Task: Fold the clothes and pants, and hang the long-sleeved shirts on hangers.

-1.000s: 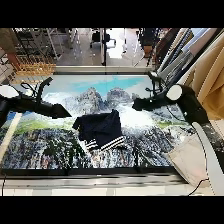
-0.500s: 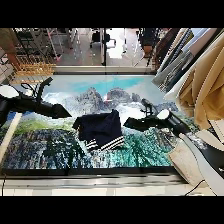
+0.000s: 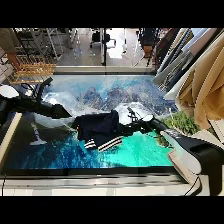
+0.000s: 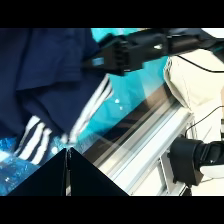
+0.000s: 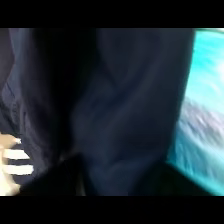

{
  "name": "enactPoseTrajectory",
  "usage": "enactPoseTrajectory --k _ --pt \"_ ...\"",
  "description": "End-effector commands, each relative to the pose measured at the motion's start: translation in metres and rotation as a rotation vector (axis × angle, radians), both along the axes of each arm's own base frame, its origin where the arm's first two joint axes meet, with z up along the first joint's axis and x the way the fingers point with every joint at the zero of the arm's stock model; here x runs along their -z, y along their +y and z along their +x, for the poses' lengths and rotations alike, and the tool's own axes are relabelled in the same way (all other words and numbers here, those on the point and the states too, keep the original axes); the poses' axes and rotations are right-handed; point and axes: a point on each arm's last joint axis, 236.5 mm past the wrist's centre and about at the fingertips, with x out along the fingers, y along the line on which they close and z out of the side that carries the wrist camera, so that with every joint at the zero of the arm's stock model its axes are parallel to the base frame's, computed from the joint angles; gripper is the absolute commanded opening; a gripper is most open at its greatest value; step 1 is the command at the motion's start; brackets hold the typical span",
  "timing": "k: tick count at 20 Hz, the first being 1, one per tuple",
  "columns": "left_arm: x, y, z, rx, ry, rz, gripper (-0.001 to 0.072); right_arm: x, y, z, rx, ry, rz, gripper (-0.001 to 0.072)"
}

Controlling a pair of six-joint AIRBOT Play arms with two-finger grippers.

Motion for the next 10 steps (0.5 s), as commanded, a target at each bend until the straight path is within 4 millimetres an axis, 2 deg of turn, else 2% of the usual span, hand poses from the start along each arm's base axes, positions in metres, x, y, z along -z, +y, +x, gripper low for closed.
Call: enactPoseTrajectory --k 1,3,5,8,10 --pt "0.0 0.0 -0.005 0.014 0.019 -0.001 0.001 -0.011 0.026 0.016 -0.028 -0.031 0.016 0.0028" --pt "0.001 -0.002 -0.018 0.054 0.056 -0.002 0.001 -0.032 0.011 0.027 -0.012 -0.034 -0.018 0.0013" --pt "0.003 0.0 -0.028 0.079 0.092 0.01 0.0009 -0.066 -0.022 0.034 0.014 -0.061 -0.096 0.0012" --pt "0.018 0.015 -0.031 0.032 0.144 0.097 0.0009 -0.137 -0.104 0.042 0.144 -0.185 -0.316 0.0012" --pt "0.023 0.021 -0.035 0.032 0.169 0.131 0.0009 -0.196 -0.156 0.033 0.252 -0.267 -0.36 0.0011"
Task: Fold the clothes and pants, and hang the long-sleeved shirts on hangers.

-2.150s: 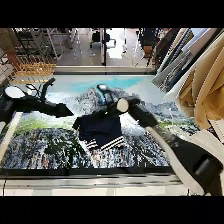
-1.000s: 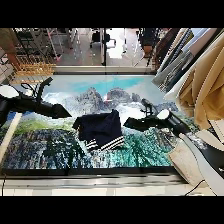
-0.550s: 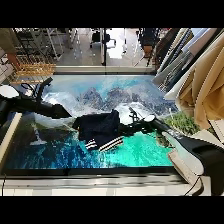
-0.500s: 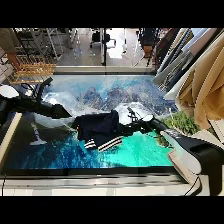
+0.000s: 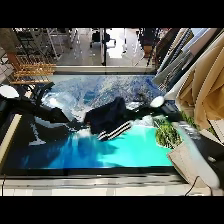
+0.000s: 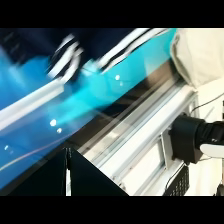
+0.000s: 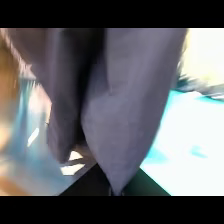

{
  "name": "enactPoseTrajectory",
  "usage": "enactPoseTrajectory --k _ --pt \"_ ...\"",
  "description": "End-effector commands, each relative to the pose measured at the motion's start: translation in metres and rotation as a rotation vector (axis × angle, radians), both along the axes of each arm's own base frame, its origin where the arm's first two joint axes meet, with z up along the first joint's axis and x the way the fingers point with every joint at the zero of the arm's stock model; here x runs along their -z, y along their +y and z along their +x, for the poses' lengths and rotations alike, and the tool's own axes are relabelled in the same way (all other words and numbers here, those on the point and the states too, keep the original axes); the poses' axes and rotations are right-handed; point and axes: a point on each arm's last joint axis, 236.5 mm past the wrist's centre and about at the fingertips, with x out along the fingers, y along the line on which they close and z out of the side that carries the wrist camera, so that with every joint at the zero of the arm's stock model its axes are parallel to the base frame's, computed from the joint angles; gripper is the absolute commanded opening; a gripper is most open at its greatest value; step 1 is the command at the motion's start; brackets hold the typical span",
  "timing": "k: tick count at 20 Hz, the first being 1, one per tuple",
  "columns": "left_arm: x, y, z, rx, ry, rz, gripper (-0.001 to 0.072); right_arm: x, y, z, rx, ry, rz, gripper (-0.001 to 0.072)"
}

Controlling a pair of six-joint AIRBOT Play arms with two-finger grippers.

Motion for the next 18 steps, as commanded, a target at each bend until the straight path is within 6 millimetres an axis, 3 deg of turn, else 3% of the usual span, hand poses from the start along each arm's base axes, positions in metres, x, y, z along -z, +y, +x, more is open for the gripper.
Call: enactPoseTrajectory --k 1,3,7,9,10,11,13,15,17,18 --pt "0.009 0.011 -0.011 0.003 0.058 0.062 0.0009 -0.086 -0.102 -0.018 0.214 -0.102 -0.134 0.0011" --pt "0.009 0.011 -0.017 0.018 0.076 0.062 0.0009 -0.114 -0.159 -0.051 0.32 -0.076 -0.136 0.0012" --pt "0.01 0.011 -0.018 0.021 0.084 0.062 0.0009 -0.123 -0.272 -0.131 0.6 0.012 -0.176 0.0011" --pt "0.013 0.013 -0.016 0.015 0.081 0.075 0.0009 -0.102 -0.331 -0.181 0.785 0.049 -0.239 0.0011" --pt "0.015 0.015 -0.013 0.005 0.07 0.088 0.0009 -0.079 -0.356 -0.216 0.894 0.111 -0.258 0.0011" --pt "0.019 0.02 -0.007 -0.012 0.053 0.114 0.0009 -0.053 -0.368 -0.247 0.993 0.182 -0.236 0.0012" --pt "0.028 0.035 0.004 -0.046 0.019 0.183 0.0009 0.009 -0.369 -0.3 1.161 0.328 -0.129 0.0013" --pt "0.04 0.059 0.017 -0.116 -0.006 0.294 0.0009 0.062 -0.359 -0.332 1.296 0.432 -0.04 0.0014" --pt "0.051 0.091 0.025 -0.182 -0.013 0.431 0.0009 0.092 -0.362 -0.36 1.376 0.497 -0.066 0.0055" --pt "0.054 0.106 0.027 -0.206 -0.018 0.49 0.0009 0.095 -0.369 -0.369 1.394 0.504 -0.108 0.035"
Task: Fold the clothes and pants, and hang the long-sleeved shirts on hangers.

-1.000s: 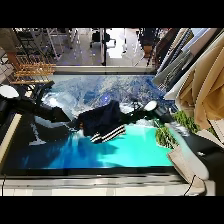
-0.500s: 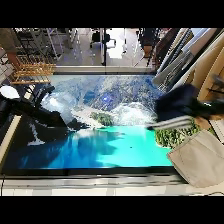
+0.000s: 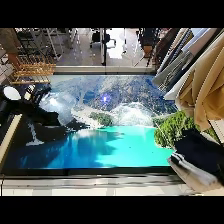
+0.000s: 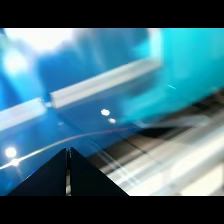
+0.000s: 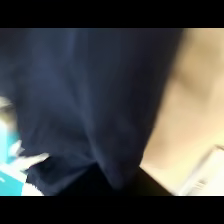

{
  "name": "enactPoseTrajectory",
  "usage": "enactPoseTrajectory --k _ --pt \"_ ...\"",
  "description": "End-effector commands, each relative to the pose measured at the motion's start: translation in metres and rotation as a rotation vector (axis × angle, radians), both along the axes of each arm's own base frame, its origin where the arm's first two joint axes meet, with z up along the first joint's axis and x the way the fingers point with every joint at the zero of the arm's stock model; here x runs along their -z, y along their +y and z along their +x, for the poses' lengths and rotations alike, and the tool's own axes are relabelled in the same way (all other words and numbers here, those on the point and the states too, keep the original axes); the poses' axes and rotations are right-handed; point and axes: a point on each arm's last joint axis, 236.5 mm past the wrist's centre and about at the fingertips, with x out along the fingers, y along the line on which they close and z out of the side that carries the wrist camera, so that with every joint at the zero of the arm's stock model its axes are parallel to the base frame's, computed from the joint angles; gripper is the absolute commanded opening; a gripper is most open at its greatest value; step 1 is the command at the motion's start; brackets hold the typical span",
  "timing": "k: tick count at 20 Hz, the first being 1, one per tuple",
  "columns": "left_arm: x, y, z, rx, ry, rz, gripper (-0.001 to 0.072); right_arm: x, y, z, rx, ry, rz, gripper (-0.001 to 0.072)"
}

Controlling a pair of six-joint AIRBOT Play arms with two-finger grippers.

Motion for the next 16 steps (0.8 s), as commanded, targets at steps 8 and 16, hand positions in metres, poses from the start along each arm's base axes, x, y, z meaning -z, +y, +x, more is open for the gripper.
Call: enactPoseTrajectory --k 8,16 --pt "0.01 0.167 0.006 -0.082 -0.02 0.718 0.001 -0.203 -0.116 0.074 0.221 -0.577 -0.51 0.0681" --pt "0.025 0.13 0.017 -0.228 -0.02 0.535 0.001 -0.179 0.075 0.212 -0.72 -0.613 -0.468 0.0633"
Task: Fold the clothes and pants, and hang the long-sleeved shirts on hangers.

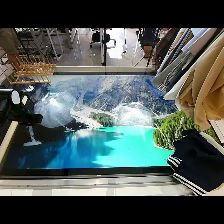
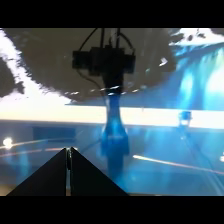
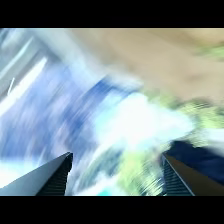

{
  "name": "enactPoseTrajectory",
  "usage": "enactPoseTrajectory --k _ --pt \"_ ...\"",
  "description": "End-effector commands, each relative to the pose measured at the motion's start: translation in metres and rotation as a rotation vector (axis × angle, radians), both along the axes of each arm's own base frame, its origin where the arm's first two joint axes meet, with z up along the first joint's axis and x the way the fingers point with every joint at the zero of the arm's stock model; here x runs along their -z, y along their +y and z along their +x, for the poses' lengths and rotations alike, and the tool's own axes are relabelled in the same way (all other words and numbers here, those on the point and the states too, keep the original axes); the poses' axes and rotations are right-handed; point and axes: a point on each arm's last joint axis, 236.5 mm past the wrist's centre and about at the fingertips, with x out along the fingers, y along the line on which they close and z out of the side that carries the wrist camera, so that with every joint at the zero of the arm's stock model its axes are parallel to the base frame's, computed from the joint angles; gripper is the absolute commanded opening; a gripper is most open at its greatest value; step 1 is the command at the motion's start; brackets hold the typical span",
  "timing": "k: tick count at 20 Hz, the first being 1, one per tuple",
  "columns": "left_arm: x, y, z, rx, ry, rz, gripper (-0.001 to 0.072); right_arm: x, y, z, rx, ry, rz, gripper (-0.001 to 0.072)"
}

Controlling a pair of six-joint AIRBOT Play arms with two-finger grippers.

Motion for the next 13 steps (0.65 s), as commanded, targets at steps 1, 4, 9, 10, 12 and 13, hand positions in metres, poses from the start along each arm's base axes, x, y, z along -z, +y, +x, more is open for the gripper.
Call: enactPoseTrajectory --k 1,4,9,10,12,13 --pt "0.006 -0.004 0.003 -0.027 -0.001 -0.024 0.001 0.046 0.08 0.026 -0.339 0.185 -0.197 0.0629" --pt "0.011 -0.005 0.003 -0.028 0.012 -0.025 0.001 0.067 0.107 0.025 -0.479 0.297 -0.356 0.0571" --pt "0.016 -0.005 0.004 -0.028 0.024 -0.026 0.001 0.066 0.136 0.03 -0.563 0.279 -0.365 0.057" --pt "0.016 -0.005 0.004 -0.028 0.024 -0.026 0.001 0.067 0.136 0.03 -0.562 0.28 -0.366 0.057" --pt "0.016 -0.005 0.004 -0.028 0.024 -0.026 0.001 0.067 0.136 0.03 -0.562 0.28 -0.366 0.057" --pt "0.016 -0.005 0.004 -0.028 0.024 -0.026 0.001 0.067 0.136 0.03 -0.562 0.28 -0.366 0.057"
